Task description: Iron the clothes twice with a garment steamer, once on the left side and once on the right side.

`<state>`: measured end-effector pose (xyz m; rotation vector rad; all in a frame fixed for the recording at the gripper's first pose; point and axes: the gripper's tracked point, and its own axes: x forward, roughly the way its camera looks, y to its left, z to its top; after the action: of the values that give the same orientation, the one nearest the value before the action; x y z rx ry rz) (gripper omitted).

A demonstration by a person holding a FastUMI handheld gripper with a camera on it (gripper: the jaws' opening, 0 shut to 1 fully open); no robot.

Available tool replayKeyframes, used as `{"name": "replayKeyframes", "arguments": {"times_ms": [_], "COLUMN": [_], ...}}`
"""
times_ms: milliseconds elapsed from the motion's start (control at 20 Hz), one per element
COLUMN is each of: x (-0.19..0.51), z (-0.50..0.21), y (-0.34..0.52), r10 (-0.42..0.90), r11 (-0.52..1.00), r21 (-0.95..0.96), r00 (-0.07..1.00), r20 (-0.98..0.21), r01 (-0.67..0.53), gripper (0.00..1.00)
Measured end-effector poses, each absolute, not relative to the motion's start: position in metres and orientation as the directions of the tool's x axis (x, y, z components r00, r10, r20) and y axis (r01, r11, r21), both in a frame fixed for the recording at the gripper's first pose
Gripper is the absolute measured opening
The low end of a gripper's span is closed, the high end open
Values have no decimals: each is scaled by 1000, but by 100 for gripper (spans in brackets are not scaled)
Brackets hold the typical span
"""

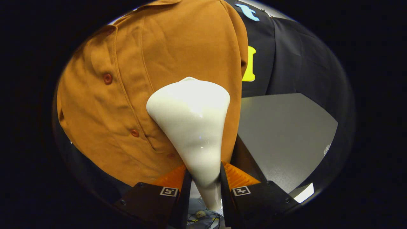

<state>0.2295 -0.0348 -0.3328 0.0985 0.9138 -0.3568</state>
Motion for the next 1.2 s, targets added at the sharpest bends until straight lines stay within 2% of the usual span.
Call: {"name": "replayKeyframes", "arguments": {"times_ms": [250,400,600,850,1000,1200], "x": [201,197,211,234,246,258], "z": [-368,-362,-326,-247,-208,-174], "y": [-41,-43,-46,-33,-9,43], "r10": [-256,-265,-296,-296,-269,-156], "r11": [922,919,917,931,949,982], "r21": [-71,-77,-73,-35,-21,15], "r00": [462,461,545,698,770,844], "r20": [-849,-847,-784,-652,-578,-513], "r01": [380,387,393,363,315,191], "gripper": [47,47,47,47,47,47]}}
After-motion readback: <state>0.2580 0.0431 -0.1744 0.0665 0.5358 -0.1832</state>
